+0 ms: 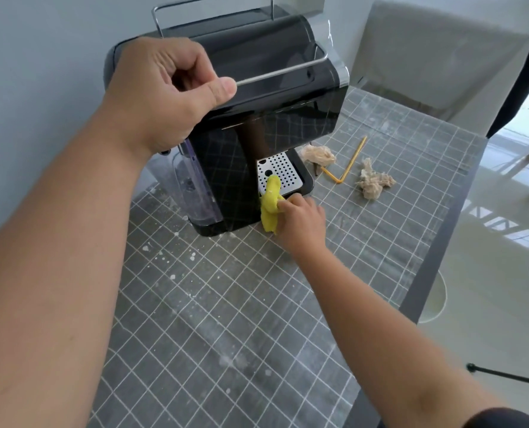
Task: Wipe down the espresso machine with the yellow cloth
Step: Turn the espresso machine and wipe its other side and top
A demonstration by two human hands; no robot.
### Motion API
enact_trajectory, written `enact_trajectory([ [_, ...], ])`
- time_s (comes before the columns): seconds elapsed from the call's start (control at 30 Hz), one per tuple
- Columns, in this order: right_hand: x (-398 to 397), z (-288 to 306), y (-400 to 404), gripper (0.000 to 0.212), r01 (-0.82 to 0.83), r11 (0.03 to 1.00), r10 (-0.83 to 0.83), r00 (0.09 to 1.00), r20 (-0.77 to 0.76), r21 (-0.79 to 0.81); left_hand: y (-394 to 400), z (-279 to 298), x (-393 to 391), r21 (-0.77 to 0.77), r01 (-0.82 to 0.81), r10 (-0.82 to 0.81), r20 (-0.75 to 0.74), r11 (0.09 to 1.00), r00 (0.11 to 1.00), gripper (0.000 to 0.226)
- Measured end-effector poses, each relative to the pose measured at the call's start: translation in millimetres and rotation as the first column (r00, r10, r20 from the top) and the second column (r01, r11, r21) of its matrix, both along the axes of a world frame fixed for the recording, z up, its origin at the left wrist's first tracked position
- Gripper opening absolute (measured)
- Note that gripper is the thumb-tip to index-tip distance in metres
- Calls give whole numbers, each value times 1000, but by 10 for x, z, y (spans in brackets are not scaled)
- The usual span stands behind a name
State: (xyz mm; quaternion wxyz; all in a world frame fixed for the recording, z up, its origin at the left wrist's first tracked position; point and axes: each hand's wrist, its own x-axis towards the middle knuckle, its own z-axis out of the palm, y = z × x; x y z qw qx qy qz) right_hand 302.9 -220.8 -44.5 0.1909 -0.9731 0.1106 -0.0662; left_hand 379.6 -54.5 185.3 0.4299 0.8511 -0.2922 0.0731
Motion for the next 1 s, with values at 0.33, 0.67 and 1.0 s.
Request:
enact_trajectory([
  [0.33,89,74,-672,27,588,542,-649,746,-146,601,5,28,27,-18,12,-13,-39,1000,999,37],
  [0.67,81,150,24,11,616,435,-465,778,-423,656,-2,4,60,-20,3,-4,-41,1000,999,35],
  [1.0,-430,478,-71,16,407,665,-242,911,-335,626,-12,15,37,-32,-26,23,-84,999,996,32],
])
